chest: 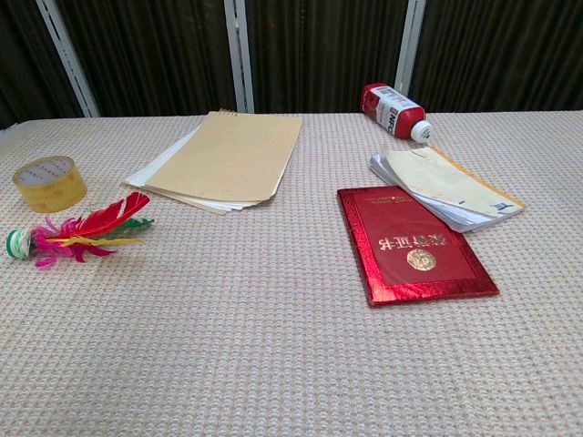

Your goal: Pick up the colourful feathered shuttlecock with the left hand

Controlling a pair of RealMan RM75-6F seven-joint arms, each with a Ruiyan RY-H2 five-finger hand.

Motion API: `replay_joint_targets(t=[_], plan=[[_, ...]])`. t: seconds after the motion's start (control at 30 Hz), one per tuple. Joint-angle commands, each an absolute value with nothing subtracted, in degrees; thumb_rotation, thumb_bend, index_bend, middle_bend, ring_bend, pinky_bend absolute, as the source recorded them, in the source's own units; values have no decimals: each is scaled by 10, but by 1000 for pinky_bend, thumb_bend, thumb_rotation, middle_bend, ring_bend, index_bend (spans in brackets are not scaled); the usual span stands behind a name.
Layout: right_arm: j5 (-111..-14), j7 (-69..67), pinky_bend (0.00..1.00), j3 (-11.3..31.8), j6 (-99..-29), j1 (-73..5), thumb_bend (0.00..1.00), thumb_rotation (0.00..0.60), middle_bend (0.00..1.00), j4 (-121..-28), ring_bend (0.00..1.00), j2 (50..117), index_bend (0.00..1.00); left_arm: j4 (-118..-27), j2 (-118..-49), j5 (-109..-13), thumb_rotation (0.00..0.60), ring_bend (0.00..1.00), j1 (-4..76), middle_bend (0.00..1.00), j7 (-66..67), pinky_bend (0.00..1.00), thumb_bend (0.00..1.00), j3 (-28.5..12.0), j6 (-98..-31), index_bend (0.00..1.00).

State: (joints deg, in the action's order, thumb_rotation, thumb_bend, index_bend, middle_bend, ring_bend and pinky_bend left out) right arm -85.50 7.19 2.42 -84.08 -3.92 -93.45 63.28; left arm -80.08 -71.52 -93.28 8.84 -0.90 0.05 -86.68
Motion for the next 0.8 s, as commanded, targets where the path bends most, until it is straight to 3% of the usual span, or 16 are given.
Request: replay_joint_targets(t=[0.03,0.27,0.6,0.8], plan=[[-849,79,0,25,-840,-38,0,600,0,-939,0,632,0,-809,-711,-920,600,0,90,0,2,0,124,2,-851,142],[-859,74,0,21,-843,-36,0,600,0,-941,0,628,0,-798,-733,-919,600,0,94,0,6,0,125,-5,-853,165],[-855,44,0,24,-829,-41,0,600,0,-941,0,619,0,-741,-826,-895,600,0,134,0,35,0,195,-57,-846,443],[-852,47,0,24,-810,-51,0,600,0,-934,0,622,0,-654,-894,-865,600,0,161,0,13,0,225,-85,-826,473]])
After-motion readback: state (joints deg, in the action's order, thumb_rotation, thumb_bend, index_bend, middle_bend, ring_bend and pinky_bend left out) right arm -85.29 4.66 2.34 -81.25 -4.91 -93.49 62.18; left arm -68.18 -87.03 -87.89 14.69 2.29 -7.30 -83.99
